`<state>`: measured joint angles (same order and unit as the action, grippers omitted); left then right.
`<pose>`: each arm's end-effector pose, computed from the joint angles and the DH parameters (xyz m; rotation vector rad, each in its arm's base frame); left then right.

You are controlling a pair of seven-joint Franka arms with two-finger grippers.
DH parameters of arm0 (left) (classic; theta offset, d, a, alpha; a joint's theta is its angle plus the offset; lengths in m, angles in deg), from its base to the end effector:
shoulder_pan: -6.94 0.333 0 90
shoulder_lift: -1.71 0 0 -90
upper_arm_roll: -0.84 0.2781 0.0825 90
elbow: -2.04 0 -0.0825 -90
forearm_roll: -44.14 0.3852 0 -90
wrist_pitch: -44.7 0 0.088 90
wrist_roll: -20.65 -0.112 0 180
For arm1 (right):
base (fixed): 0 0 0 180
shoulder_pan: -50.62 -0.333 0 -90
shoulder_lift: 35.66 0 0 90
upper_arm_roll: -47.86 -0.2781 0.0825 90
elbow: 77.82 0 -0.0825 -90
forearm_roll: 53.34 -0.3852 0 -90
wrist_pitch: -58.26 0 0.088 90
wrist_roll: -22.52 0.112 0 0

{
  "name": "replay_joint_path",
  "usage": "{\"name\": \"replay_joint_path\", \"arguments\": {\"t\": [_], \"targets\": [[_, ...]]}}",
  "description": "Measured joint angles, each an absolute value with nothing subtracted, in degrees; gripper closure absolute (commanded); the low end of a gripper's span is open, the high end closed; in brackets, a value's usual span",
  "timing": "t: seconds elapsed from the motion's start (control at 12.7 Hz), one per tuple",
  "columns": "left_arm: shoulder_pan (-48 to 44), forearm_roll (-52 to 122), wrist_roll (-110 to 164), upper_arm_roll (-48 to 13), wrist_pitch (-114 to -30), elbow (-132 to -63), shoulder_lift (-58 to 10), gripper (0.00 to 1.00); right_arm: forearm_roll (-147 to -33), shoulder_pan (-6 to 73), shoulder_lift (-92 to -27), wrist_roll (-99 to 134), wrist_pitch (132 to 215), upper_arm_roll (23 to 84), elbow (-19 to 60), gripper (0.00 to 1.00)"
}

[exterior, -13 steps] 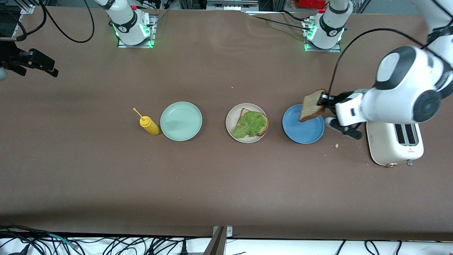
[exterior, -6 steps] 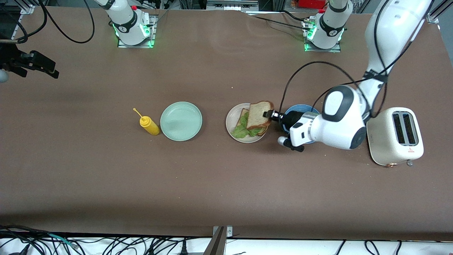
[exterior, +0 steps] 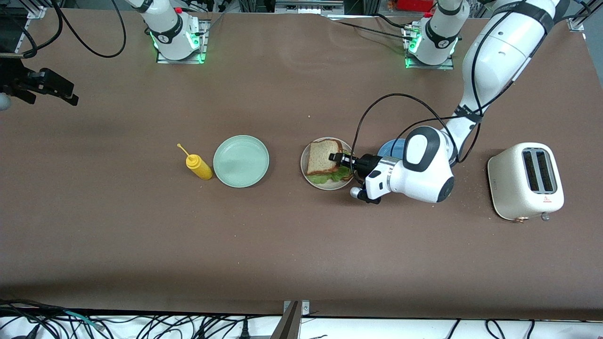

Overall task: Make sandwich in beige plate with both arms
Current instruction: 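Lower the bread onto the lettuce and open the left gripper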

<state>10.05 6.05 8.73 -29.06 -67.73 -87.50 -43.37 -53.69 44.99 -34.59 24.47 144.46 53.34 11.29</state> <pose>0.5834 -0.3011 0.2038 2.1827 -0.2384 -0.5086 0.5438 0.0017 0.5934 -3.1335 0.0487 0.0507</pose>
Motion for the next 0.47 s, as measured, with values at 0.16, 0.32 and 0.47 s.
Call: {"name": "replay_joint_path", "arguments": {"t": [0.16,0.32,0.47], "targets": [[10.17,6.05,5.76,-28.84,-67.73,-87.67,-45.1,0.02,-53.68,44.99,-34.59,24.47,144.48,53.33,11.29,0.0],[10.38,6.05,4.01,-28.67,-67.73,-87.69,-45.72,0.0,-53.68,44.96,-34.59,24.47,144.5,53.3,11.29,0.0],[10.9,6.05,3.03,-28.48,-67.67,-87.96,-45.87,0.0,-53.69,44.96,-34.59,24.47,144.5,53.29,11.29,0.0]]}}
